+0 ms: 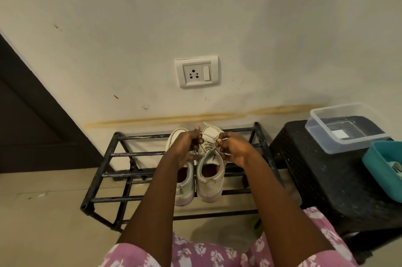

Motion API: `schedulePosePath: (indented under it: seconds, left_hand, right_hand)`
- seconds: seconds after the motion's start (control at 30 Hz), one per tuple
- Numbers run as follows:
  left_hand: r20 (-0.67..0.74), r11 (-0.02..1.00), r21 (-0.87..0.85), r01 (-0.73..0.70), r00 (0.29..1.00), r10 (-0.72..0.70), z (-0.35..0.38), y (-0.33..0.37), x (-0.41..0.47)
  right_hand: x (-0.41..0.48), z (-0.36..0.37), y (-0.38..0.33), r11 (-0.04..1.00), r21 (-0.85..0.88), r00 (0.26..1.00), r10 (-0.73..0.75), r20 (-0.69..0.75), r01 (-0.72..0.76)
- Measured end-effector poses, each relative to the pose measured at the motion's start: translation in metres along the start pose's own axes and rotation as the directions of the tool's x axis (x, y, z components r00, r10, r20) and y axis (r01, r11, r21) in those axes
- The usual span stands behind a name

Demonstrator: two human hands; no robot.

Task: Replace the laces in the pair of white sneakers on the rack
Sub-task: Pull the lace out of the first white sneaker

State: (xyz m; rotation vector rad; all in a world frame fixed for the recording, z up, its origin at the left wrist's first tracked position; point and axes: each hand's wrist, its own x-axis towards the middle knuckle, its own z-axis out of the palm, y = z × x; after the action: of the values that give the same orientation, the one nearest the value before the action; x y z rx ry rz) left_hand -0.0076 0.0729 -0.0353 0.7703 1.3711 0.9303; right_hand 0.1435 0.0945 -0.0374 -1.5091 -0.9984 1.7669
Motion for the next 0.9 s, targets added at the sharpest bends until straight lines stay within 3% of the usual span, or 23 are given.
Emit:
schedulePosePath:
  seconds: [0.47,0.9]
  left_hand:
    - [-0.114,0.939,-0.262,-0.225,0.973,0.202,0.014,0.073,-0.046]
    - [-0.177,0.875,-0.323,-0.361,0.931,0.319,0.02,0.16,-0.1]
  right_hand:
    - [-0.052,-0.024,-0.07,0.954,-0.049,0.936,-0.298,-0.188,0.295]
    - [-0.12,-0.019,-0.167,0.889,-0.082,0.856,-0.457,-0.241,0.451]
